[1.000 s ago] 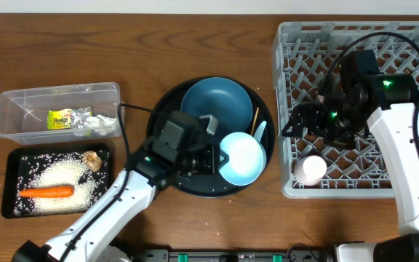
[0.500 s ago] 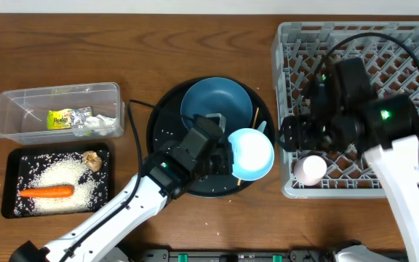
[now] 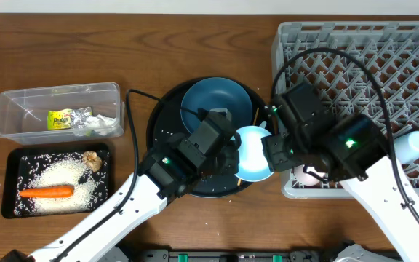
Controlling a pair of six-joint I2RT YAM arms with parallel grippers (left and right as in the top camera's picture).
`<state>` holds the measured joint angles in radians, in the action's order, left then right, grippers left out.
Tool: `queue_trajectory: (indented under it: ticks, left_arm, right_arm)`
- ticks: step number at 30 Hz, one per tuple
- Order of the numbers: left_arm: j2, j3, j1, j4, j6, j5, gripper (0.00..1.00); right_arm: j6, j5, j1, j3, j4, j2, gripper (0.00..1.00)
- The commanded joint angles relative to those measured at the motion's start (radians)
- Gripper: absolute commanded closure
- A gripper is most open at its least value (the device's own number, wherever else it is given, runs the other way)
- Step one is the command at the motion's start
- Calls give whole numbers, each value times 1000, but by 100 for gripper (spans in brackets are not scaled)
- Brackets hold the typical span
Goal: Sort waste into correct bins and load items into the dishwasher rack
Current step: 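Lift the bowl and tilt it toward the right gripper, then close the right gripper on the bowl rim, open the left gripper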
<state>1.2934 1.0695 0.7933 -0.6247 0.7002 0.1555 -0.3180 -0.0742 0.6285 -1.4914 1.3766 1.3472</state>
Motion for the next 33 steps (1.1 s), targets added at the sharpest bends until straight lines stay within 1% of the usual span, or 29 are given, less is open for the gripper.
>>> queue_trajectory:
  ticks: [1,3,6,7,11,13,19,22,24,28,33]
  left_arm:
    - [-1,28,3,-15,-26,96,94]
    - [-1,28,3,-25,-26,119,94]
    - [-1,28,3,-42,-26,133,94]
    - [-1,28,3,-49,-26,136,94]
    - [-1,28,3,-57,-26,151,94]
    - [-1,28,3,-62,-26,151,94]
    - [-1,28,3,-71,-26,151,94]
    - [-1,28,3,-71,-26,151,94]
    - [-1,28,3,-71,-26,151,94]
    - [-1,28,3,-70,-27,150,94]
    - [-1,28,2,-70,-37,146,94]
  right_arm:
    - [-40,-102,21,5,-3,3,39]
    - [-45,-102,21,8,-7,7,42]
    - [-45,-102,21,9,-15,21,49]
    - [-45,-102,21,9,-20,28,53]
    - [-45,-101,21,9,-33,58,59]
    - [-45,-101,21,9,-34,74,61]
    - [-45,-86,21,9,-34,134,78]
    - [-45,-85,21,9,-29,162,93]
    - [-45,-82,21,9,-20,176,99]
    - [-45,-82,21,9,-5,187,97]
    - [-45,-73,21,9,18,187,88]
